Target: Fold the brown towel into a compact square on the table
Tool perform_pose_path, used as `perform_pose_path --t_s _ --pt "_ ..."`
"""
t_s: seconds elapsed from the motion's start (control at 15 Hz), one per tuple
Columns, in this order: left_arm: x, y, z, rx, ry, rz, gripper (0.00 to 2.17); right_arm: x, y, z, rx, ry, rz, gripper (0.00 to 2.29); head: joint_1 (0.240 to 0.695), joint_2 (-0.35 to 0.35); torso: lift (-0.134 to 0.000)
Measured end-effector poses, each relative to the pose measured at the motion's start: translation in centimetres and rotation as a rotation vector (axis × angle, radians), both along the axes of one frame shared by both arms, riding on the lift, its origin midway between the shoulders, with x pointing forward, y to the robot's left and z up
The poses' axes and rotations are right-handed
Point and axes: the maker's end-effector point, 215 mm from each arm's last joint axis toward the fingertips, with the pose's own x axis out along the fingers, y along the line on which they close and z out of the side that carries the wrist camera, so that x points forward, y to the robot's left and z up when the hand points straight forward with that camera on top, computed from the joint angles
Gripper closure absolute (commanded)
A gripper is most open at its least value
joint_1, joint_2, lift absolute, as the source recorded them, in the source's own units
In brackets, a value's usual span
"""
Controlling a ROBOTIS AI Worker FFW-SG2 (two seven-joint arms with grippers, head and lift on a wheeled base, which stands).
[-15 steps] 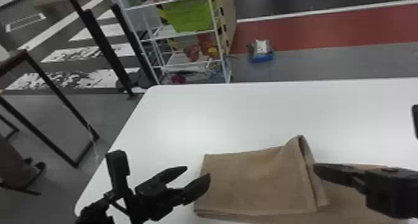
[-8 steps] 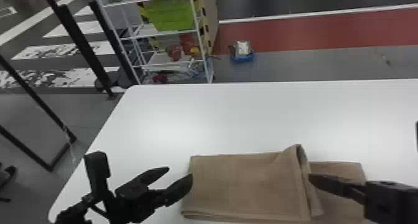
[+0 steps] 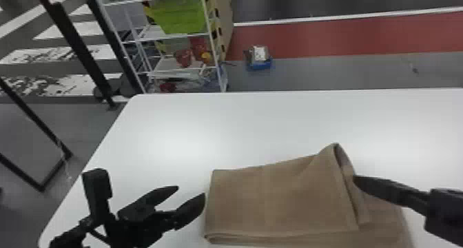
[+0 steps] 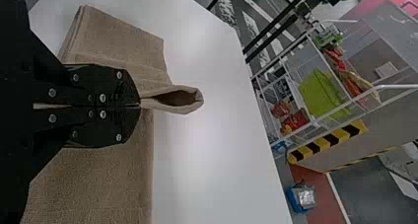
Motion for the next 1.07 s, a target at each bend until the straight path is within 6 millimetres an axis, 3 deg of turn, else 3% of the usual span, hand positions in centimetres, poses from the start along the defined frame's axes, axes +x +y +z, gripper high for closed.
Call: perform_pose_path --t_s 0.27,0.4,0.53,0.73,1.07 --pt "0.1 -0.1 0.0 0.005 0.000 -0.001 0.05 0.1 -3.7 1.3 0.045 -0.019 -0.064 1.36 0.695 0.137 -0.124" --pt "0.2 -0.2 -0.2 0.005 0.002 -0.003 0.05 -0.3 -5.2 0.9 0.061 -0.006 -0.093 1.36 0.695 0.115 -0.124" --pt "0.3 -0.5 -0.3 0.007 0.003 -0.007 0.05 -0.6 -6.4 -0.6 0.054 0.028 -0.122 1.36 0.695 0.087 -0.124" --pt "0.3 -0.9 -0.4 0.007 0.005 -0.015 0.05 -0.6 -7.7 -4.5 0.039 0.121 -0.162 1.36 0.695 0.061 -0.124" --pt "0.2 -0.9 -0.4 0.015 0.006 -0.016 0.05 1.1 -8.8 -9.4 -0.004 0.228 -0.208 1.36 0.695 0.043 -0.124"
